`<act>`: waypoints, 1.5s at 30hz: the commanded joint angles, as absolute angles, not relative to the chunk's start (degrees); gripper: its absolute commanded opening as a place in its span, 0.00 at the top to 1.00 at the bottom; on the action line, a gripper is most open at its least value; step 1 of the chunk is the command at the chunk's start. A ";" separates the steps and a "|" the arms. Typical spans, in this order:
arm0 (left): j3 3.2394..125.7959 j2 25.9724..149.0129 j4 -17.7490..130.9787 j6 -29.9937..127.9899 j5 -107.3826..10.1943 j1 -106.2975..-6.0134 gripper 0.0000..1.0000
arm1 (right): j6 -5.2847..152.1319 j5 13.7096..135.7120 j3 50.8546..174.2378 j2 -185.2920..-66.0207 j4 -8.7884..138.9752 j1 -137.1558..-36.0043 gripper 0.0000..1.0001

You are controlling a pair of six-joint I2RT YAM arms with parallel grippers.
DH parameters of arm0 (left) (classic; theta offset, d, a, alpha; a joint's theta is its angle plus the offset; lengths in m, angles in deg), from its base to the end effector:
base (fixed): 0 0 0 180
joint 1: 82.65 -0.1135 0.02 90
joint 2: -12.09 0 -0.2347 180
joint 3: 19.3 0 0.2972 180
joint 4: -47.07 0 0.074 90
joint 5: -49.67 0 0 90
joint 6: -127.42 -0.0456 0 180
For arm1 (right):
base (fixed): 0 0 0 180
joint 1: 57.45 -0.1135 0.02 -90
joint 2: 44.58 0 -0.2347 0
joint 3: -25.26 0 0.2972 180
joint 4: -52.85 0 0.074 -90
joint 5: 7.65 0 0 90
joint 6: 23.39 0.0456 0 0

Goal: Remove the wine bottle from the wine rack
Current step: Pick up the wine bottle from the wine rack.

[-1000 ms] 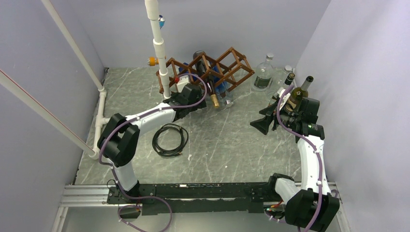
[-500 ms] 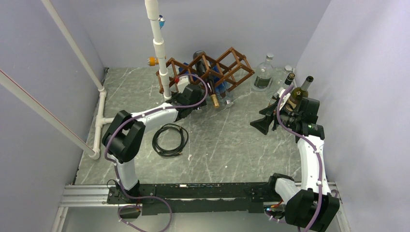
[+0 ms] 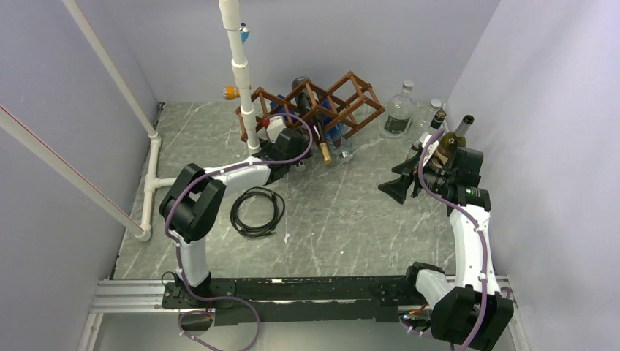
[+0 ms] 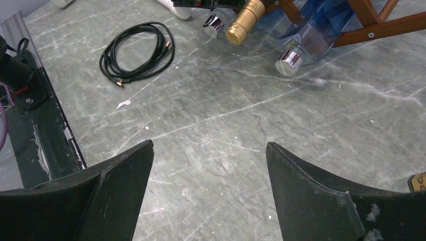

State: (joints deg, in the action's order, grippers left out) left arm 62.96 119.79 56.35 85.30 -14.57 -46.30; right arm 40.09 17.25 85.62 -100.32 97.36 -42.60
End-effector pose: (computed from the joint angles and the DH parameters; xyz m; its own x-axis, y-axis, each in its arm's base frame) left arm 0.3777 -0.2533 0.1439 -0.4902 -0.4687 -0.7349 -0.1752 0.8789 -0.4437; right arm 0.2577 -0.0255 0.2716 -0.3025 -0.1143 -0.9463 -0.7822 0.5971 0.1779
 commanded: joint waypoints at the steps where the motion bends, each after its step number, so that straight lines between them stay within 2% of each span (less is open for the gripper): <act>1: 63.15 121.55 54.03 88.01 -15.06 -47.80 0.04 | 39.70 15.30 85.34 -99.85 95.35 -42.77 0.15; 14: 61.77 123.09 51.82 91.43 -18.07 -49.52 0.08 | 39.36 15.89 85.33 -100.03 95.44 -42.96 0.15; 24: 61.07 123.18 50.60 91.43 -14.79 -49.44 0.19 | 39.30 15.99 85.33 -99.96 95.44 -42.95 0.15; 28: 60.40 123.03 49.46 90.30 -13.68 -49.27 0.29 | 39.32 16.02 85.26 -99.95 95.44 -42.96 0.15; 38: 57.12 120.60 46.84 85.54 -9.51 -46.72 0.76 | 39.02 16.30 85.34 -99.86 95.52 -42.95 0.15; 41: 54.79 118.70 45.01 83.97 -8.12 -45.55 0.83 | 39.09 16.28 85.34 -99.85 95.61 -42.95 0.15; 45: 51.88 115.93 43.78 82.57 -6.54 -43.70 0.87 | 39.02 16.33 85.34 -99.81 95.61 -42.95 0.15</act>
State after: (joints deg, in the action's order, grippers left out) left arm 54.94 120.16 42.56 87.59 -12.24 -45.07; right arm 40.02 17.29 85.36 -100.34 97.36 -42.82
